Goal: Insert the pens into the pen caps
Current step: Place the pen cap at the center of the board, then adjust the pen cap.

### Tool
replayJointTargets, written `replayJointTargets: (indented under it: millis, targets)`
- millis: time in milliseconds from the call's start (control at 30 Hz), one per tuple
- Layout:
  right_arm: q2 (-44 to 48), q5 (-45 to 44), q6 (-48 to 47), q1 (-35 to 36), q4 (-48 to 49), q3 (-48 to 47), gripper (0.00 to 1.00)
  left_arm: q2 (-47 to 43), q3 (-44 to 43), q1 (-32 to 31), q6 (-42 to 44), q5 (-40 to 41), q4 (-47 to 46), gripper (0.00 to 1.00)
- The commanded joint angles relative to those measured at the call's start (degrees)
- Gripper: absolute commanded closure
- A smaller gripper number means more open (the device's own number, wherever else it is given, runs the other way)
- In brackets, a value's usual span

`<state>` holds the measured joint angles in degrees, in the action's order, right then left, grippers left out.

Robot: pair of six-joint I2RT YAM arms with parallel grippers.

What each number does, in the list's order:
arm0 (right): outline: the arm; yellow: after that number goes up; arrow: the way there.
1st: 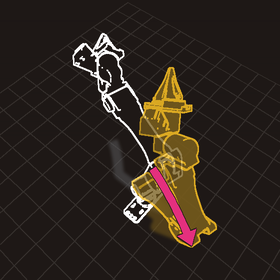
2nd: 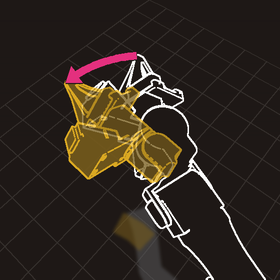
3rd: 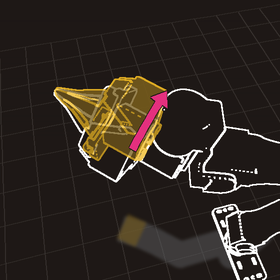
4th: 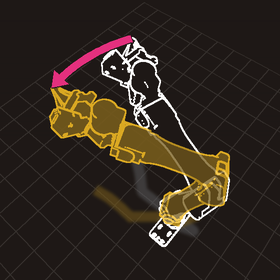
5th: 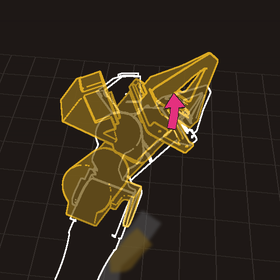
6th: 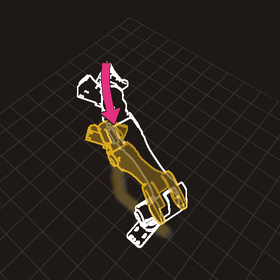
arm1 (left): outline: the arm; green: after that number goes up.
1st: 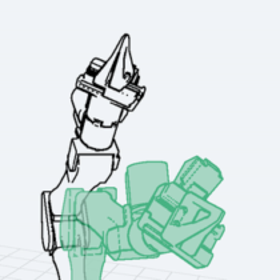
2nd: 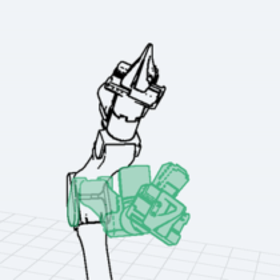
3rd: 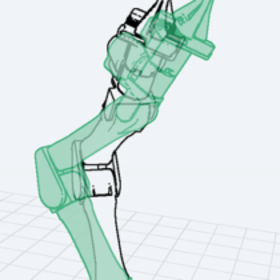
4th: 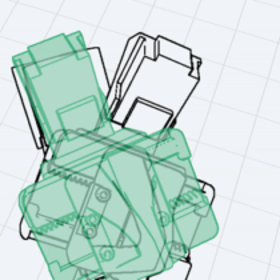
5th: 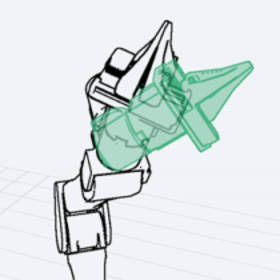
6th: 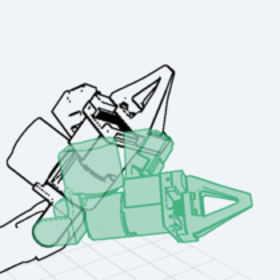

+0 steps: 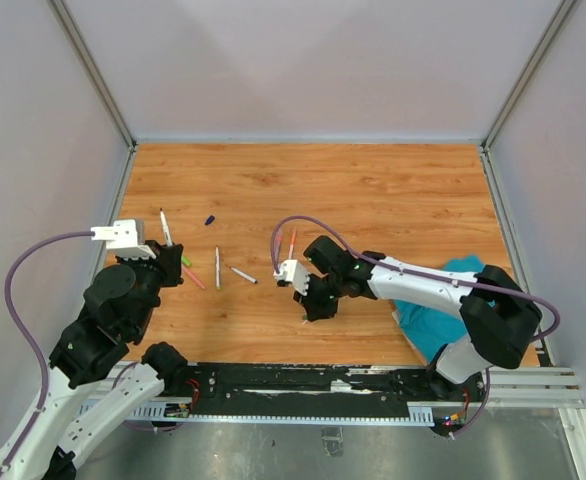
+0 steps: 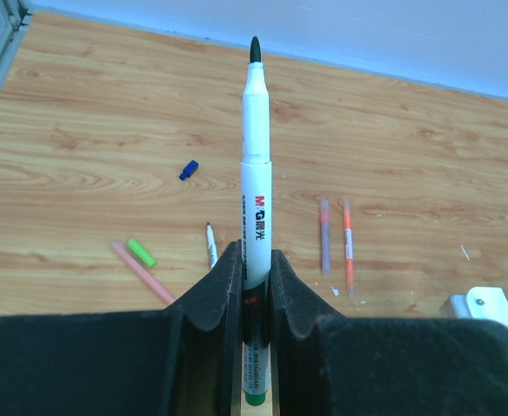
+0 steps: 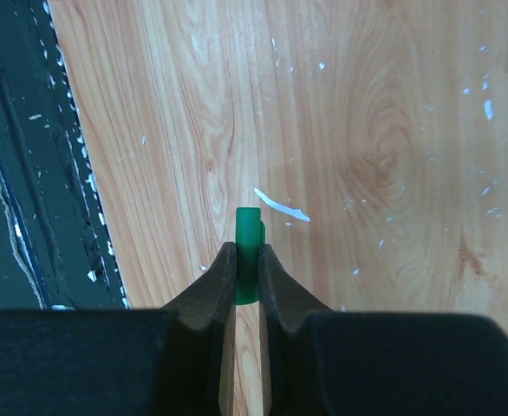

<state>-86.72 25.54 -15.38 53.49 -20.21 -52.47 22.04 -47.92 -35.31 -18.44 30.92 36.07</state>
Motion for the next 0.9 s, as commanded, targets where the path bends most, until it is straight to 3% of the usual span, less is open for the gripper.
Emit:
replayJointTargets:
  millis: [0,167,467,867]
  targets:
    - [-4.1,0.3,-2.1,1.3,-4.4,-1.4,0.97,0.5,0.5,0.6,0.7,-0.2,-2.1,1.0]
    - [-6.7,-1.0,-2.2,1.8,-3.8,-2.1,0.93,0.5,0.5,0.6,0.6,-0.1,-2.1,1.0]
    - [-8.7,-5.8,-1.3,2.3,-3.9,-1.9,0.73,0.4,0.5,0.6,0.6,0.2,-2.0,1.0]
    - [-0.2,-12.0,4.8,2.3,1.3,0.2,0.46,0.1,0.5,0.7,0.5,0.3,-2.0,0.99]
